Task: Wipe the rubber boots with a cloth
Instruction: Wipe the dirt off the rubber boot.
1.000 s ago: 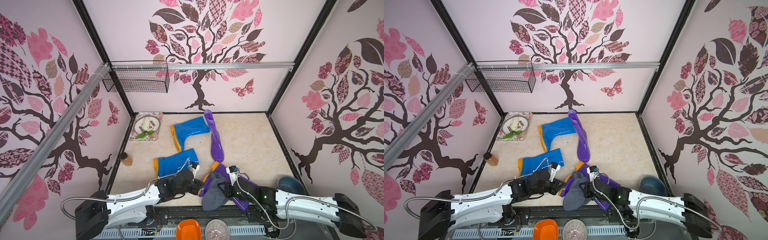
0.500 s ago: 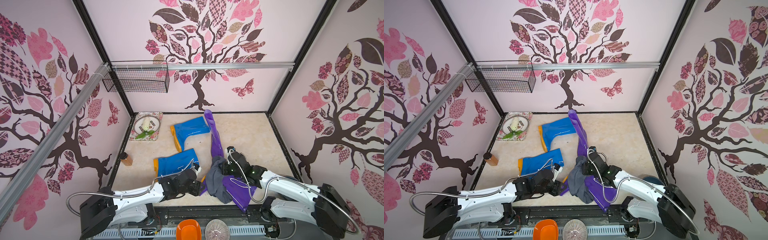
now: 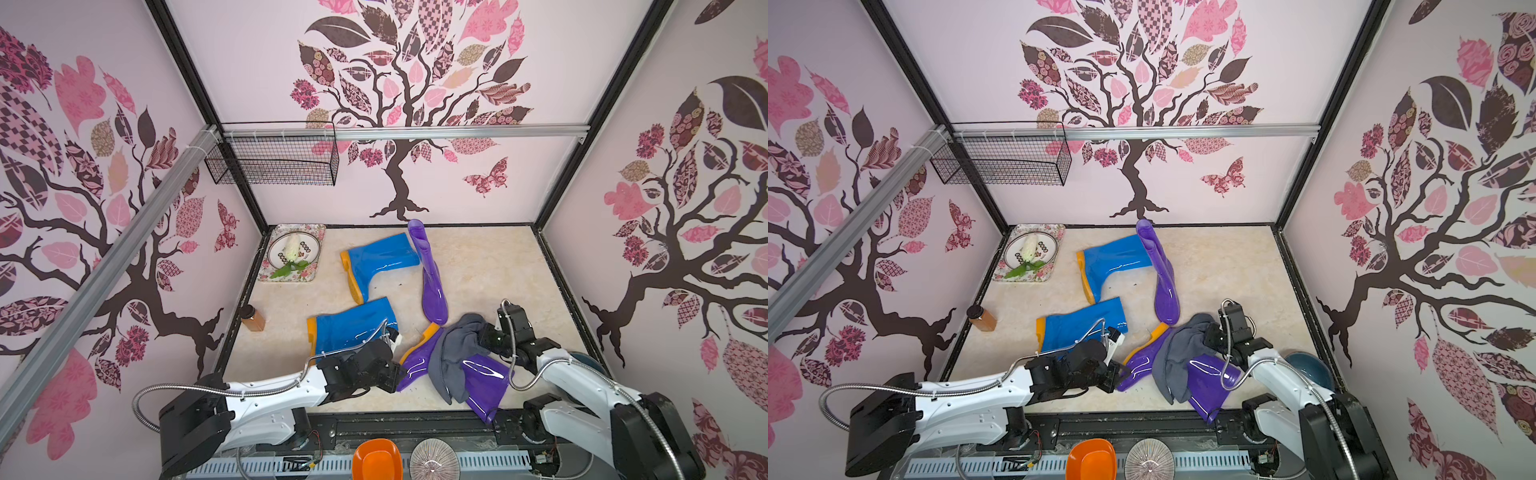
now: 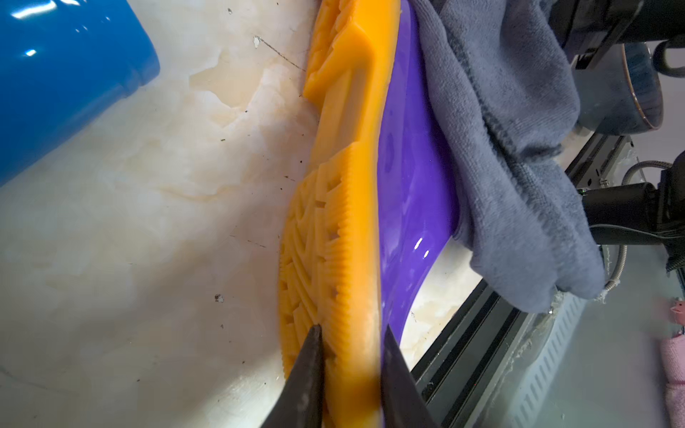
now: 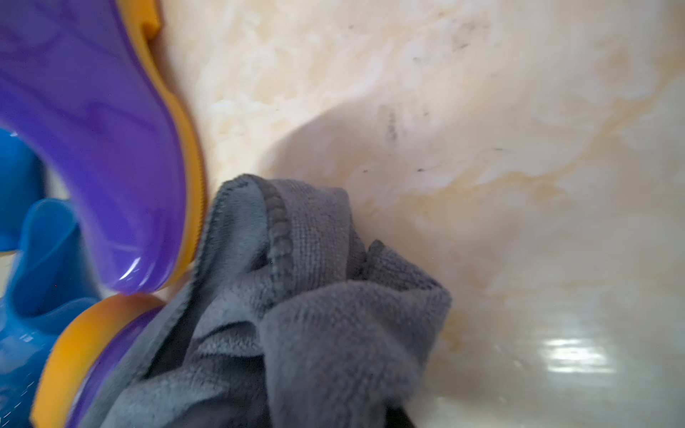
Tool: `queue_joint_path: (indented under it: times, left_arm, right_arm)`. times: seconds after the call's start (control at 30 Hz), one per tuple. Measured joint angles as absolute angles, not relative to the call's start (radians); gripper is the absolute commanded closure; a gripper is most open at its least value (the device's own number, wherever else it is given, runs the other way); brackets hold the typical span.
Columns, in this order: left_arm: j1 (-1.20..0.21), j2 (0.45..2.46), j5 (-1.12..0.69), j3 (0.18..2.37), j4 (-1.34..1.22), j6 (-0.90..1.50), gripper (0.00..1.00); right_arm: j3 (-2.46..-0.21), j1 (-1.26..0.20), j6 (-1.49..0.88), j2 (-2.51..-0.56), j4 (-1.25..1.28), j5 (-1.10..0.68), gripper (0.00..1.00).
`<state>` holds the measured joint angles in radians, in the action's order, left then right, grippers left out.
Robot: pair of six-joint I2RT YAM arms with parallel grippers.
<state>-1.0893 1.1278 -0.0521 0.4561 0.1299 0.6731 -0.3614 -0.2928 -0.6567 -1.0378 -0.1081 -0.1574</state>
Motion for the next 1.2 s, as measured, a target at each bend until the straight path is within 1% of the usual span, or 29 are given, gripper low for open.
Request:
queue_joint_path:
  times: [0.1, 0.2, 0.27, 0.43, 0.53, 0.63, 0.73, 0.83, 0.93, 1.0, 1.1, 1.2]
  left_arm:
    - [-1.089, 1.126, -0.049, 0.455, 0.129, 0.667, 0.87]
    - [-1.092, 1.127, -0.046, 0.455, 0.130, 0.656, 0.88]
    - [-1.100, 1.131, -0.040, 0.455, 0.128, 0.648, 0.88]
    - [-1.158, 1.148, 0.029, 0.456, 0.120, 0.625, 0.88]
    - [-1.190, 1.161, 0.073, 0.458, 0.113, 0.622, 0.88]
    - [-1.203, 1.161, 0.095, 0.457, 0.113, 0.621, 0.89]
    - [-1.208, 1.159, 0.105, 0.456, 0.113, 0.621, 0.89]
    - [-1.210, 1.156, 0.112, 0.455, 0.115, 0.621, 0.88]
    - [-1.211, 1.158, 0.115, 0.455, 0.115, 0.621, 0.88]
    - [-1.212, 1.161, 0.116, 0.455, 0.113, 0.620, 0.88]
    - [-1.213, 1.161, 0.117, 0.455, 0.113, 0.620, 0.87]
    - [-1.214, 1.158, 0.122, 0.455, 0.115, 0.622, 0.86]
  right_arm:
    - [-0.390, -0.381, -0.662, -1.028, -0.077, -0.223, 1.00]
    - [-0.426, -0.472, -0.690, -1.060, 0.022, -0.307, 1.00]
    - [-0.432, -0.484, -0.707, -1.097, 0.091, -0.339, 1.00]
    - [-0.421, -0.459, -0.735, -1.205, 0.177, -0.334, 1.00]
    - [-0.404, -0.373, -0.749, -1.258, 0.200, -0.359, 1.00]
    - [-0.398, -0.307, -0.752, -1.275, 0.152, -0.342, 1.00]
    - [-0.398, -0.300, -0.751, -1.267, 0.107, -0.325, 1.00]
    - [-0.406, -0.357, -0.737, -1.223, 0.060, -0.295, 1.00]
    - [-0.475, -0.535, -0.715, -1.174, 0.011, -0.249, 1.00]
    - [-0.515, -0.604, -0.720, -1.158, 0.041, -0.259, 1.00]
    - [-0.523, -0.620, -0.726, -1.153, 0.054, -0.217, 1.00]
    - [-0.522, -0.618, -0.726, -1.151, -0.043, -0.127, 1.00]
